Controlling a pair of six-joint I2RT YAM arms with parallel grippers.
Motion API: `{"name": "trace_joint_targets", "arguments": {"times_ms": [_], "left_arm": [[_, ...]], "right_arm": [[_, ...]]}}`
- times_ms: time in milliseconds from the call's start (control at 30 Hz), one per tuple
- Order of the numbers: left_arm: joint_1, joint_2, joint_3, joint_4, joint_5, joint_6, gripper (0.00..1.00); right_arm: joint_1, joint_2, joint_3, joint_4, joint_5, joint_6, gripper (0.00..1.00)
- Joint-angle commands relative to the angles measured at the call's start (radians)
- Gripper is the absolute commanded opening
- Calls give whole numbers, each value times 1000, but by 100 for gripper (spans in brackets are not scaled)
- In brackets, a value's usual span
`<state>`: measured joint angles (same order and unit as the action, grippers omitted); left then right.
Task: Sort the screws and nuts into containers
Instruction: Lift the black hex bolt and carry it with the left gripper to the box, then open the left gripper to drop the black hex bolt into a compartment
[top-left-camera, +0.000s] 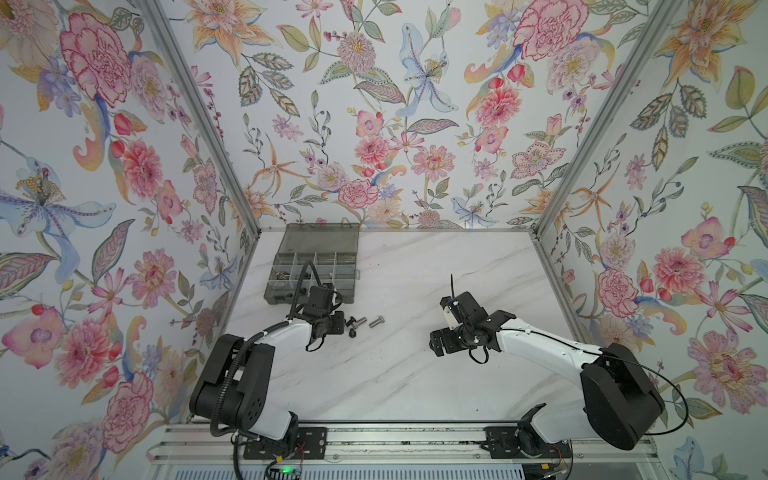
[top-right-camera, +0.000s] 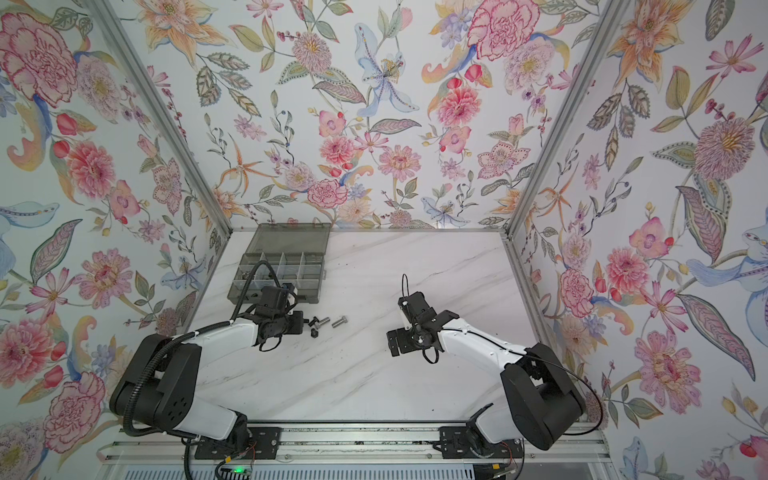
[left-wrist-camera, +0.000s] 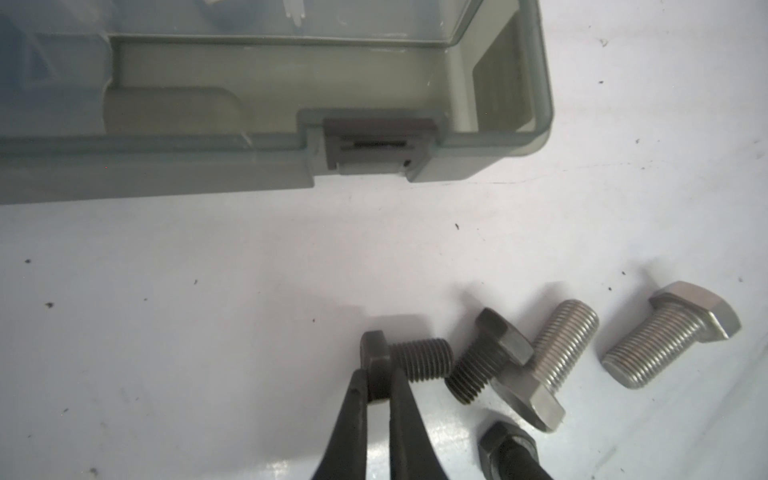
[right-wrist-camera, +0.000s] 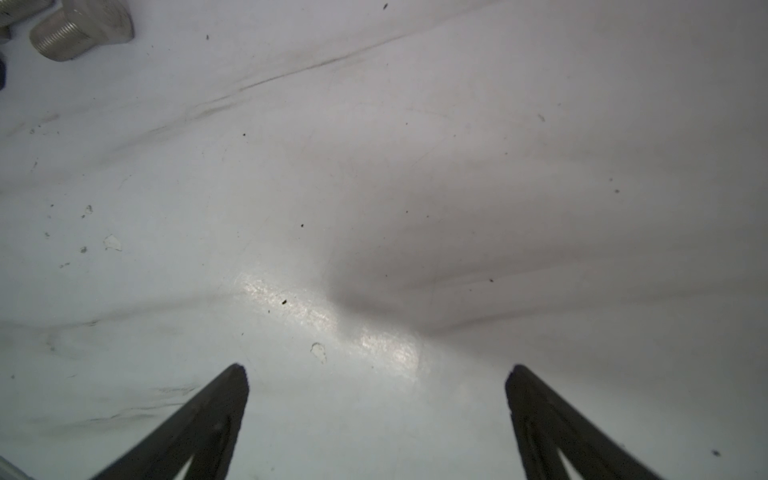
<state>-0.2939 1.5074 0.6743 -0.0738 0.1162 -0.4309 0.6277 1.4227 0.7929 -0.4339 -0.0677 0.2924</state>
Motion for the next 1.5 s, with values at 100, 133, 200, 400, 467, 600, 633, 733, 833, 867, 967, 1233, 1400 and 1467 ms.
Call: {"name": "trace_joint_targets", "arguments": {"times_ms": [100,133,200,400,467,600,633,733,833,867,967,1233,1400,1467], "left_arm": [[-6,-64,15,-78,-49,-13,0],[-7,-76,20,-89,-56,-12,0],[-7,-96,33,-111,-69,-11,0],[6,-175,77,-187,-133,-17,0],[26,-202,97,-203,-150,-18,0],[108,-226,149,-220,-154,-7,0],[133,-224,167,-221,-145,-3,0],[216,-207,190,-173,-131,13,0],[294,-148,211,-113,-124,41,0],[317,-120,226,-106,-108,45,0],[367,-51,259,-75,-74,57,0],[400,78,300,-3,-39,67,0],[401,135,307,16,-27,64,0],[400,147,307,11,-31,68,7]], "right_arm": [[-2,8,14,-23,5,-5,99],[-2,8,15,-23,4,-5,99],[-2,11,17,-23,3,-6,99],[-2,9,20,-23,3,-8,99],[-2,8,19,-23,3,-9,99],[-2,14,23,-23,1,-13,99],[-2,16,27,-23,1,-14,99],[-2,24,34,-23,-2,-15,99],[0,27,42,-22,-6,-14,99],[1,25,42,-24,-8,-12,99],[4,12,35,-23,-4,-9,99],[2,12,21,-23,5,-9,99],[4,15,24,-22,2,-7,99],[4,13,21,-23,4,-7,99]]}}
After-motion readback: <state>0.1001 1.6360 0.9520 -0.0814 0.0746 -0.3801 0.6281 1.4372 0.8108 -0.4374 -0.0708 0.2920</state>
